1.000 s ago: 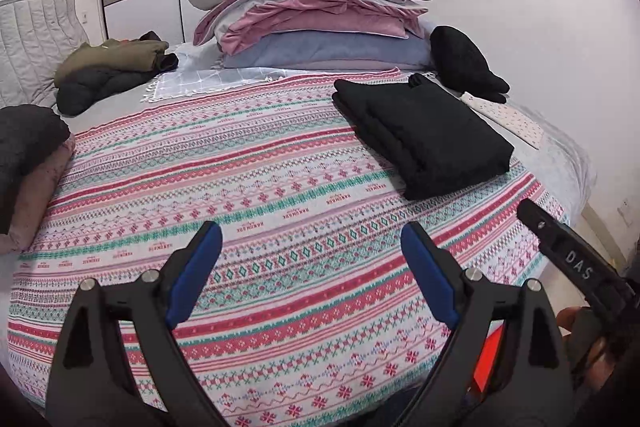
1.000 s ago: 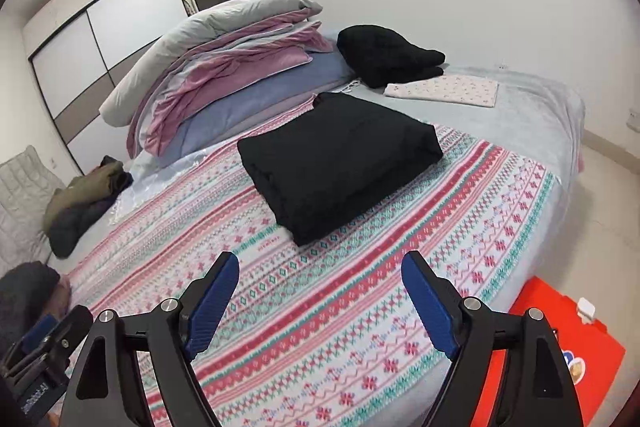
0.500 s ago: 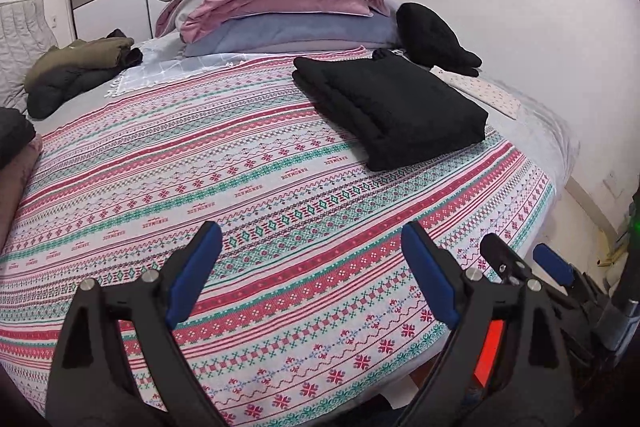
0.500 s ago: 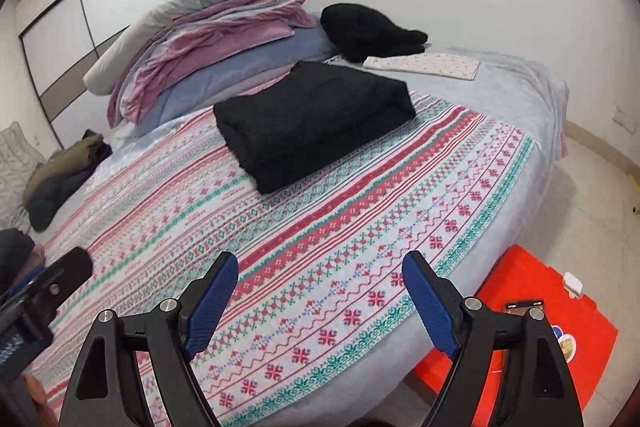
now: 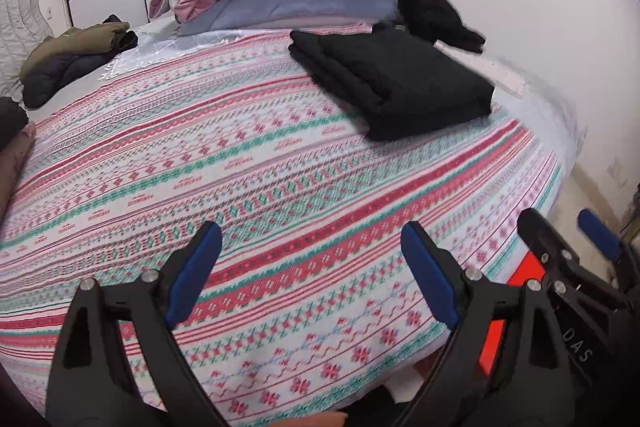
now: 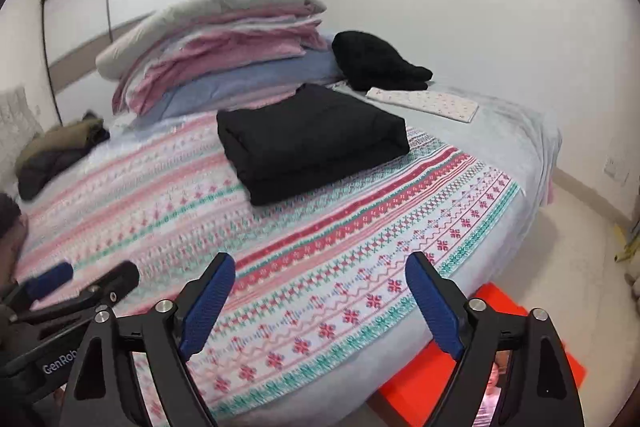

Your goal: Fold large clothes

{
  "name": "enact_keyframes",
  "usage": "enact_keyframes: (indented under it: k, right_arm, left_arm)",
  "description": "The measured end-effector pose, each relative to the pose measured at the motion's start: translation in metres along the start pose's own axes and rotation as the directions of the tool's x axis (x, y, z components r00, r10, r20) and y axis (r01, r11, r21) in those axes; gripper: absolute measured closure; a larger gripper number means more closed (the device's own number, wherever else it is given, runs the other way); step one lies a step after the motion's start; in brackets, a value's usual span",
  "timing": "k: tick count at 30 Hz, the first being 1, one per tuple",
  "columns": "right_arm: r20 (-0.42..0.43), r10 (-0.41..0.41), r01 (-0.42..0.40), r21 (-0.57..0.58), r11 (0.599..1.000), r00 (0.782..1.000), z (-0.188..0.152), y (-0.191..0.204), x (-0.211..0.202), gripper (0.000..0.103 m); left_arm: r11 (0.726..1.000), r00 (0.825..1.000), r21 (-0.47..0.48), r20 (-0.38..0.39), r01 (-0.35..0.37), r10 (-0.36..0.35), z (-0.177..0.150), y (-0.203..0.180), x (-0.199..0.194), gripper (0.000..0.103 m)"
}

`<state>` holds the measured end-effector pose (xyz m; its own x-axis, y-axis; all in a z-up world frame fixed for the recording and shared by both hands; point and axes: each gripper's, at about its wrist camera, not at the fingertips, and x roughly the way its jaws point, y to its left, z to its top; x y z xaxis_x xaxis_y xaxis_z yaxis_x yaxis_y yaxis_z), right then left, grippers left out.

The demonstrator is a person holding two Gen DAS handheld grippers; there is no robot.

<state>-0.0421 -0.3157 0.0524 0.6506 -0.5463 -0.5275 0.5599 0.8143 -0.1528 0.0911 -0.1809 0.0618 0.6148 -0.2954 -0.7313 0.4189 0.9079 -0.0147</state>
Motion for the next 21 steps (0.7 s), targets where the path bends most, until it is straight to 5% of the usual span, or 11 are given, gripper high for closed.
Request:
enact_keyframes:
  k: [12, 16, 21]
  right_arm:
    - [-0.053, -0.054, 0.055, 0.016, 0.998, 0.997, -0.006, -0.003, 0.015, 0.002]
    - [-0.059, -0.063, 0.064, 0.014, 0.998, 0.996, -0.006, -0.002, 0.016, 0.001]
    - [-0.062, -0.069, 0.07, 0.018, 0.997, 0.996, -0.006, -0.002, 0.017, 0.0]
  left_arm:
    - [1.0, 1.0, 0.004, -0.013, 0.006, -0.006, -0.004, 0.002, 0.004, 0.012]
    - [1.0, 1.0, 0.006, -0.012, -0.018, 0.018, -0.004, 0.005, 0.006, 0.001]
    - [1.0, 1.0, 0.009, -0.007, 0.005, -0.005, -0.003, 0.005, 0.005, 0.001]
